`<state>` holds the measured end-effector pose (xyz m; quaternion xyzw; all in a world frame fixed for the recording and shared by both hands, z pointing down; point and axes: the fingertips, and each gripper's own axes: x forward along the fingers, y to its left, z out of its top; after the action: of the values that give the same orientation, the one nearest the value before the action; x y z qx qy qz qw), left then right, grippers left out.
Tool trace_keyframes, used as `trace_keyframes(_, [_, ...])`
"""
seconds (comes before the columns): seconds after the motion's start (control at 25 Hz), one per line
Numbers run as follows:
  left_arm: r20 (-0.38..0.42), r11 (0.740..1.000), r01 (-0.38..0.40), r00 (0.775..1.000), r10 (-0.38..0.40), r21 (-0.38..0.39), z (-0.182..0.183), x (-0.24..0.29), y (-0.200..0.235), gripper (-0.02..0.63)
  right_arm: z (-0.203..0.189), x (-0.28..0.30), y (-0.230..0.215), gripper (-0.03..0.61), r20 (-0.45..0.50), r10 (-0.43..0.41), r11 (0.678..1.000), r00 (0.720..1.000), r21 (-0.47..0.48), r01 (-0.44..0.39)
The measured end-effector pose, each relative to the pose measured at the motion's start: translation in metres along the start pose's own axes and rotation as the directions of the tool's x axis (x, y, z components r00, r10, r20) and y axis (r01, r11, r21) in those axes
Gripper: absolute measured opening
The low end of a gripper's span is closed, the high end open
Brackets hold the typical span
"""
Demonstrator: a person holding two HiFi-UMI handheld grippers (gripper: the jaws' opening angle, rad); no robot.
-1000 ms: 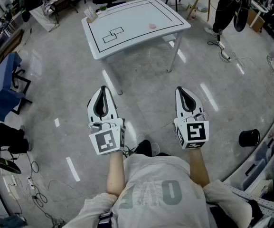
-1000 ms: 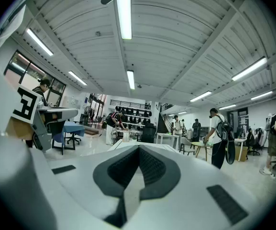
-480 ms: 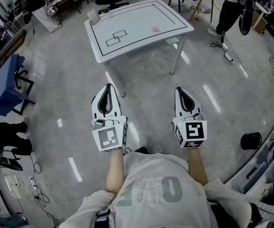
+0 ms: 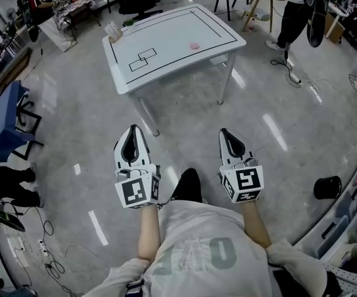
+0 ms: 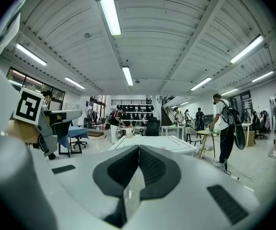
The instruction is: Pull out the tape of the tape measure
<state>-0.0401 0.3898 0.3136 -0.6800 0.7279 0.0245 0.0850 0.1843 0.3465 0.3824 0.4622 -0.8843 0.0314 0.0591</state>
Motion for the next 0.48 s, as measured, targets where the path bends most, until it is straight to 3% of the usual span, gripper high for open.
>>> trace_keyframes(0.24, [0.058, 1.0, 0.007, 0.998, -0.007, 0.005, -0.007, 0.085, 0.004, 0.028, 0.013, 0.061, -0.04, 0.029, 0.035, -0.029, 0.999, 0.999, -0.028, 0.03])
trace_keyframes(0.48, [0.039, 1.0, 0.018, 0.999, -0.018, -0.007, -0.025, 0.183, 0.017, 0.028, 0.032, 0.147, -0.079, 0.029, 0.031, -0.061, 0.996, 0.998, -0.057, 0.062])
